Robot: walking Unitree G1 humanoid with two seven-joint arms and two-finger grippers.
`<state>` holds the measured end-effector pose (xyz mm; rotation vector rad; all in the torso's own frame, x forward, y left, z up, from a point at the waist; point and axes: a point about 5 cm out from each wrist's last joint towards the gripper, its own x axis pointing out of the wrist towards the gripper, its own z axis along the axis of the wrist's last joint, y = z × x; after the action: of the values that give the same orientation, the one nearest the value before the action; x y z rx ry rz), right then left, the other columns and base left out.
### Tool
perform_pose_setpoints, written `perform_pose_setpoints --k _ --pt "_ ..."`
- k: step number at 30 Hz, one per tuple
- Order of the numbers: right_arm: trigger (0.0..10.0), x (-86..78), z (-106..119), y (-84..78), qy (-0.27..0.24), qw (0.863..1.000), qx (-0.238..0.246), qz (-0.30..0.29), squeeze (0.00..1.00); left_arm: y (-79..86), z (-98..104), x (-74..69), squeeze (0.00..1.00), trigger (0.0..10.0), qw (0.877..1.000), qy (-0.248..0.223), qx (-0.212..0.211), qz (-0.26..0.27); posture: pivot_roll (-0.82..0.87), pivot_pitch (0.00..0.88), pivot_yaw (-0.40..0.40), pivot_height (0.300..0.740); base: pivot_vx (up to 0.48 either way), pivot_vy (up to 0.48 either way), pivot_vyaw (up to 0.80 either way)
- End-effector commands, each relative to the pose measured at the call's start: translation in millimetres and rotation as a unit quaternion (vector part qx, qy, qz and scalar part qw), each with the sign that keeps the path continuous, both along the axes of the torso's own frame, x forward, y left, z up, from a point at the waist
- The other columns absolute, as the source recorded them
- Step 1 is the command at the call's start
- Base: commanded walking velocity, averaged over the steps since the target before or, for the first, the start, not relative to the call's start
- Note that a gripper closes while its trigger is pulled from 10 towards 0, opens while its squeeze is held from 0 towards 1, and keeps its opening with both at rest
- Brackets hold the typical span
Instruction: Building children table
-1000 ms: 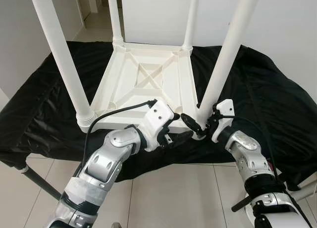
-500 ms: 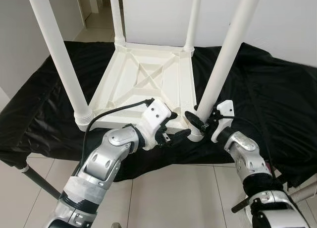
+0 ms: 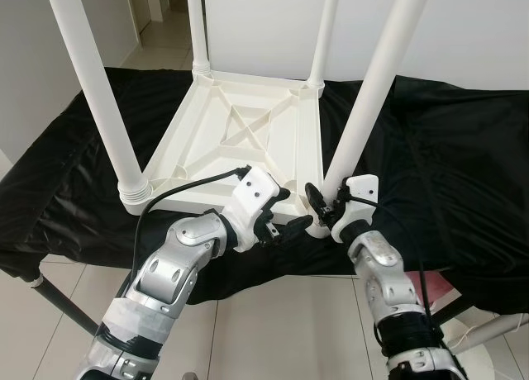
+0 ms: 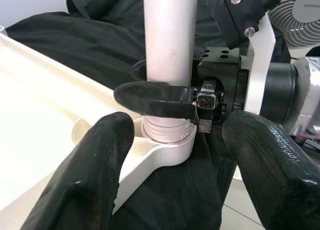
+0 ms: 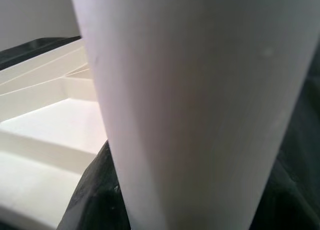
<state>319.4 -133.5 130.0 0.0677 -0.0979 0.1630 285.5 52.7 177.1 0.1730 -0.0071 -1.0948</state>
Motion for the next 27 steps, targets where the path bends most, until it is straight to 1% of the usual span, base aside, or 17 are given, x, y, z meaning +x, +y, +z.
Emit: perform_pose_setpoints --k 1,3,4,5,6,7,8,9,15,16,17,19,22,25,26,27 --pt "10.0 -6.7 -14 -2.7 0.038 0.996 0.022 -0.076 0.0 5.0 -3 2.0 0.0 10.0 0.999 0.002 0.001 0.036 0.0 0.0 -0.044 0.74 0.0 0.0 0.0" --pt "10.0 -11.2 -14 8.1 0.042 0.994 0.044 -0.092 0.0 6.4 -3 2.1 0.0 10.0 0.999 0.003 0.002 0.04 0.01 0.0 -0.045 0.74 0.0 0.0 0.0" --pt "10.0 -11.2 -14 8.1 0.042 0.994 0.044 -0.092 0.0 6.4 -3 2.1 0.0 10.0 0.999 0.003 0.002 0.04 0.01 0.0 -0.045 0.74 0.0 0.0 0.0" --pt "10.0 -13.0 -14 14.0 0.045 0.994 0.051 -0.087 0.0 6.8 -3 2.0 0.0 10.0 0.999 0.004 0.001 0.042 0.01 0.0 -0.045 0.74 0.0 0.0 0.0" --pt "10.0 -13.0 -14 14.0 0.045 0.994 0.051 -0.087 0.0 6.8 -3 2.0 0.0 10.0 0.999 0.004 0.001 0.042 0.01 0.0 -0.045 0.74 0.0 0.0 0.0" --pt "10.0 -15.7 -10 22.1 0.037 0.996 0.052 -0.065 0.0 7.0 -2 1.4 0.0 10.0 0.999 0.005 -0.001 0.043 0.01 0.0 -0.042 0.74 0.0 0.0 0.0" --pt "10.0 -15.7 -10 22.1 0.037 0.996 0.052 -0.065 0.0 7.0 -2 1.4 0.0 10.0 0.999 0.005 -0.001 0.043 0.01 0.0 -0.042 0.74 0.0 0.0 0.0" --pt "10.0 -17.3 -7 24.8 0.032 0.997 0.054 -0.05 0.0 6.7 -2 0.5 0.0 10.0 0.999 0.005 -0.002 0.043 0.01 0.0 -0.041 0.74 0.0 0.0 0.0" --pt "10.0 -19.4 -4 24.7 0.029 0.997 0.053 -0.042 0.0 5.7 -2 -1.2 0.0 10.0 0.999 0.006 -0.003 0.041 0.01 0.0 -0.045 0.74 0.0 0.0 0.0" --pt "10.0 -20.0 -3 25.1 0.026 0.997 0.055 -0.039 1.0 5.6 -2 -1.8 0.0 10.0 0.999 0.008 -0.003 0.04 0.01 0.0 -0.044 0.74 0.0 0.0 0.0" --pt "10.0 -20.0 -3 25.1 0.026 0.997 0.055 -0.039 1.0 5.6 -2 -1.8 0.0 10.0 0.999 0.008 -0.003 0.04 0.01 0.0 -0.044 0.74 0.0 0.0 0.0" --pt "10.0 -22.5 4 27.6 0.007 0.998 0.056 -0.017 1.0 5.2 -2 -3.4 0.0 10.0 0.999 0.01 -0.003 0.037 0.01 0.0 -0.042 0.74 0.0 0.0 0.0" --pt "10.0 -24.3 7 27.3 -0.004 0.999 0.053 -0.006 1.0 4.6 -2 -4.5 0.0 10.0 0.999 0.011 -0.004 0.034 0.01 0.0 -0.042 0.74 0.0 0.0 0.0" --pt "10.0 -29.3 12 13.1 -0.023 0.999 0.039 0.01 1.0 4.7 -3 -5.5 0.0 10.0 0.999 0.012 -0.002 0.034 0.01 0.013 -0.045 0.74 0.0 0.0 0.0" --pt "10.0 -29.3 12 13.1 -0.023 0.999 0.039 0.01 1.0 4.7 -3 -5.5 0.0 10.0 0.999 0.012 -0.002 0.034 0.01 0.013 -0.045 0.74 0.0 0.0 0.0" --pt "10.0 -30.4 11 6.5 -0.024 0.999 0.029 0.023 0.04 4.9 -3 -5.8 0.0 10.0 0.999 0.013 -0.001 0.034 0.01 0.018 -0.045 0.74 0.0 0.0 0.0"
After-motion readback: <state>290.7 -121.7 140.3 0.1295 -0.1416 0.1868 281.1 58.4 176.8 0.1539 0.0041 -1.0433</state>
